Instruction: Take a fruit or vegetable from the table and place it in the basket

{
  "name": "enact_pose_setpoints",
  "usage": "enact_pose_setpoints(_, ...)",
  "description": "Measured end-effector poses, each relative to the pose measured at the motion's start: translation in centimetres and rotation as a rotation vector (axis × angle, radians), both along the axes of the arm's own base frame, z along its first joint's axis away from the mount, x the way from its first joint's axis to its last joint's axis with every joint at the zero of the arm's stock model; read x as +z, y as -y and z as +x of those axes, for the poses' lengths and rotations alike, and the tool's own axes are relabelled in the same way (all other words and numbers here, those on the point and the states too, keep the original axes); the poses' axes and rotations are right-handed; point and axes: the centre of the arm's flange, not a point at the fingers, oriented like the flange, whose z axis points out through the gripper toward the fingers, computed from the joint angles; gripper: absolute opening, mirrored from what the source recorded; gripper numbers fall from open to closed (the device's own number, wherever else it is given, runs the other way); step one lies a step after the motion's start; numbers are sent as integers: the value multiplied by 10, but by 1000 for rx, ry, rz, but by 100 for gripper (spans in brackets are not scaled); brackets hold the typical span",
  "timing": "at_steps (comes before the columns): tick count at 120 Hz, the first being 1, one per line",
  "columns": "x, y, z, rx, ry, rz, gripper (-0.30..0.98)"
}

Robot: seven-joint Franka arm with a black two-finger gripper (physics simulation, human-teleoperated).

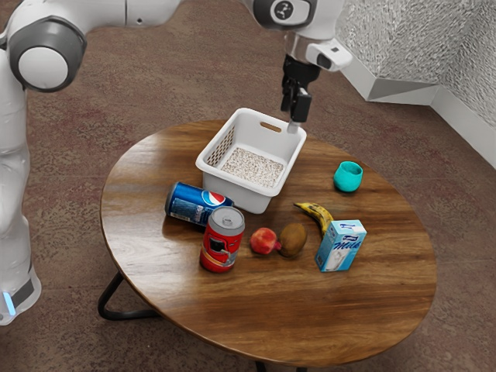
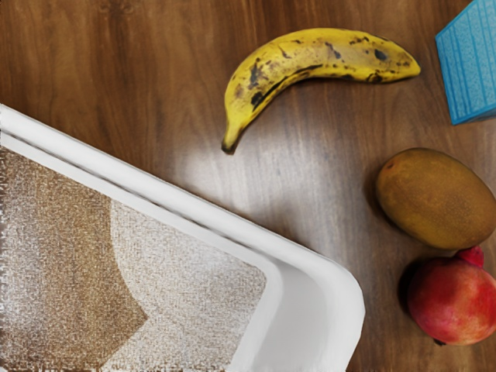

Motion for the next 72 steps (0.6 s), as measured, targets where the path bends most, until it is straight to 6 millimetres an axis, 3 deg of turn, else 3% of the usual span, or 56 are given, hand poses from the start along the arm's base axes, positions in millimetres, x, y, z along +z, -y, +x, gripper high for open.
enact_pose_setpoints(51, 2, 6, -2, 5, -2, -12, 69)
enact_pose_setpoints(59, 7, 28, -8, -35, 3, -20, 69)
enact_pose_setpoints(72, 6, 98, -19, -162, -15, -22, 69)
